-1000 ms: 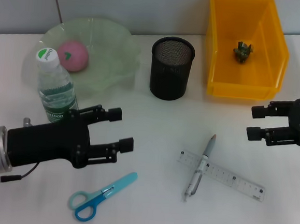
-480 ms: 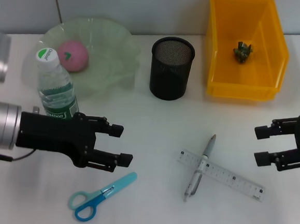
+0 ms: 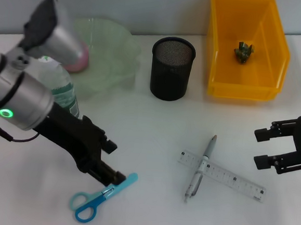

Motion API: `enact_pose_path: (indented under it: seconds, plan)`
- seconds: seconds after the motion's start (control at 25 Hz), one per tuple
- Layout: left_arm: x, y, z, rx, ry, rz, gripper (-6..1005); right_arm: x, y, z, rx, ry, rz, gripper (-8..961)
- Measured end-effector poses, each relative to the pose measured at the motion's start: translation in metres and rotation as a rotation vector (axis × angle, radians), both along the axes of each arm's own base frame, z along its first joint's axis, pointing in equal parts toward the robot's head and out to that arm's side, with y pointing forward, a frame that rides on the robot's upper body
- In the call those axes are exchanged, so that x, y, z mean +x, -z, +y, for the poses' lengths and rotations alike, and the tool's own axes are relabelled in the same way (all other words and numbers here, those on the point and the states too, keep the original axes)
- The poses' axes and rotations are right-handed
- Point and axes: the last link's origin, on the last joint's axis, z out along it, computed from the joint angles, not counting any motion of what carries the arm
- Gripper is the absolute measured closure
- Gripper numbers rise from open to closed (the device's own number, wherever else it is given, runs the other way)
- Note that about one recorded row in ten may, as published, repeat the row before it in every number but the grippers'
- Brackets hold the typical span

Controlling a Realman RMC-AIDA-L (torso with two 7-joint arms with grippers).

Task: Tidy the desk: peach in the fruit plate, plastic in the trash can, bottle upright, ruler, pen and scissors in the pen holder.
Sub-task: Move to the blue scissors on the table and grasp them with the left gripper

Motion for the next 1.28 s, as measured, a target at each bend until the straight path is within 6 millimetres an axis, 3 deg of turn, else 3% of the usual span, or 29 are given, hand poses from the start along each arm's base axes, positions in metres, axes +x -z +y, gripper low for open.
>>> enact_pose_path:
  seconds: [0.16, 0.48, 0.88, 1.28]
  plan:
    - [0.021, 0.011, -0.003, -0.016, 0.055, 0.176, 213, -0.001, 0.000, 0.002, 0.006, -0.003, -0.004, 193]
    - [0.043, 0.028, -0.006, -0.017, 0.099, 0.326, 217, -0.004, -0.001, 0.005, 0.010, -0.005, -0.006, 194]
    - [0.059, 0.035, -0.002, 0.039, 0.027, 0.367, 221, -0.005, -0.003, 0.011, 0.039, -0.015, -0.021, 194]
    - [0.059, 0.039, -0.003, 0.055, -0.024, 0.394, 226, -0.005, -0.002, 0.011, 0.039, -0.017, -0.022, 193]
